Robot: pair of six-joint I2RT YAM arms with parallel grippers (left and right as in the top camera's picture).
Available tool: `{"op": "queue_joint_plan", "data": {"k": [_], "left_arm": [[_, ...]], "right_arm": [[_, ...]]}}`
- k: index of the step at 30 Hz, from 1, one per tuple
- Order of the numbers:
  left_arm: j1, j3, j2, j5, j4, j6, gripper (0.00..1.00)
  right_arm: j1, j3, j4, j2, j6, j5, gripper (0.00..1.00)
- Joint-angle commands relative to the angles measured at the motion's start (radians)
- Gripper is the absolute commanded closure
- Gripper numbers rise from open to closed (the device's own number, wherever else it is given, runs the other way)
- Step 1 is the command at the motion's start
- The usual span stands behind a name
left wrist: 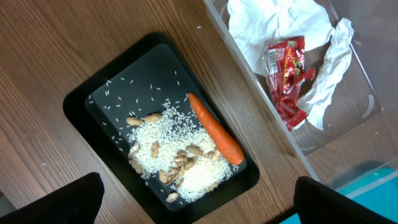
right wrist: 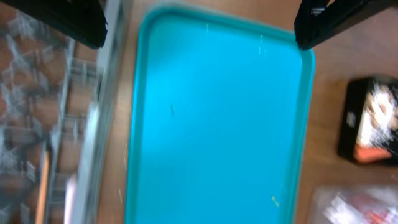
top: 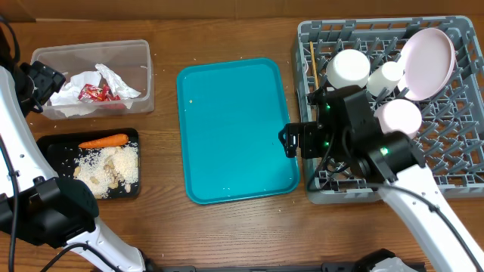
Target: Sort waste into correct bins and load items into the dishwasher rack
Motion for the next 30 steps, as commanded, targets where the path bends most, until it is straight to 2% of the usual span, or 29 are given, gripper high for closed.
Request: {"op": "queue_joint_plan", "data": {"k": [1,8,10,18,20,26,30], "left_arm": [[-0.006,-0.001,0.003,-0.013,0.001,0.008,0.0],[-0.007,-0.001,0.003,-0.013,0.001,0.008,0.0],[-0.006,-0.001,0.003,-0.013,0.001,0.008,0.0],[-0.007,-0.001,0.003,-0.013,0.001,0.008,0.0],[-0.006,-0.001,0.003,-0.013,0.001,0.008,0.0],[-0.006,-0.001,0.003,-0.013,0.001,0.008,0.0],[-0.007,-0.001,0.003,-0.013,0.001,0.008,0.0]], "right_arm": [[0.002,-0.132,0.122,-0.151,-0.08,-0.008,0.0],[-0.083,-0.555,0.525,-0.507,-0.08,-0.065,0.0],[-0.143,-0.723,0.66,-0.674,-0.08,-0.097,0.0],[-0.299,-1.077,0.935,-1.063,-0.096,-0.164,0.0],[-0.311,-1.126,0.975,-1.126,-0.119,-0.159,0.0],[-0.388,-1.122,0.934,-1.234,-0.136,-0.138,0.0],[-0.464,-1.122,0.914,-1.243,-0.136,-0.115,0.0]]}}
